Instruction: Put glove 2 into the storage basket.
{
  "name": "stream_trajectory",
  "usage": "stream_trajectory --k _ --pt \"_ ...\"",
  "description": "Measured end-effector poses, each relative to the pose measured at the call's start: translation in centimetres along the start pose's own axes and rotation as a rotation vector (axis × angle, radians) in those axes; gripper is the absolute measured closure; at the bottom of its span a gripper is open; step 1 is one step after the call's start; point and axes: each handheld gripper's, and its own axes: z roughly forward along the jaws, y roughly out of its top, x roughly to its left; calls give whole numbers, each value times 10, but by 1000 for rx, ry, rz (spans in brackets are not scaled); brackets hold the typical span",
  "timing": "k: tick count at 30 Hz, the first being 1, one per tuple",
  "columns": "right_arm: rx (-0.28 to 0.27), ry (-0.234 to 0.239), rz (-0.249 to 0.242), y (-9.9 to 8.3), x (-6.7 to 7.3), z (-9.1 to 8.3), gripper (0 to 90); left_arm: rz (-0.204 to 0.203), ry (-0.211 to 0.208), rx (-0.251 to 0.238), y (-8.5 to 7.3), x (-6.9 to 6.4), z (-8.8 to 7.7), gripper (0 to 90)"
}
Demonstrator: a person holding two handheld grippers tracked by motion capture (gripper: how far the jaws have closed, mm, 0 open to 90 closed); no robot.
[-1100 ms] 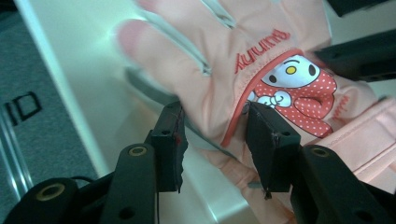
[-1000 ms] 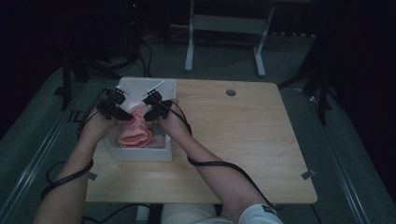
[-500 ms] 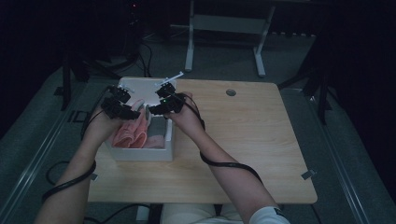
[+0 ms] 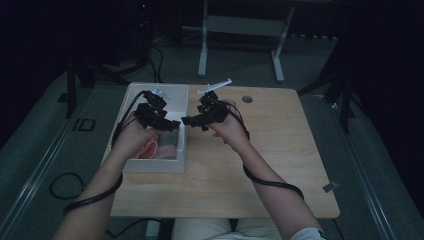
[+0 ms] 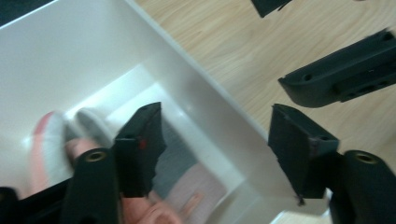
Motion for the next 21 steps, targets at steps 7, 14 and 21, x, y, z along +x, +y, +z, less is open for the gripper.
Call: stream_trajectory --k 7,14,21 --pt "2 -30 3 -20 -18 -18 186 5 -49 -17 7 -17 13 166" --pt "14 -62 -6 -47 -37 -34 177 59 -106 4 12 -42 31 56" --pt "12 -69 -15 -67 -46 -42 173 90 -120 -3 14 -61 43 17"
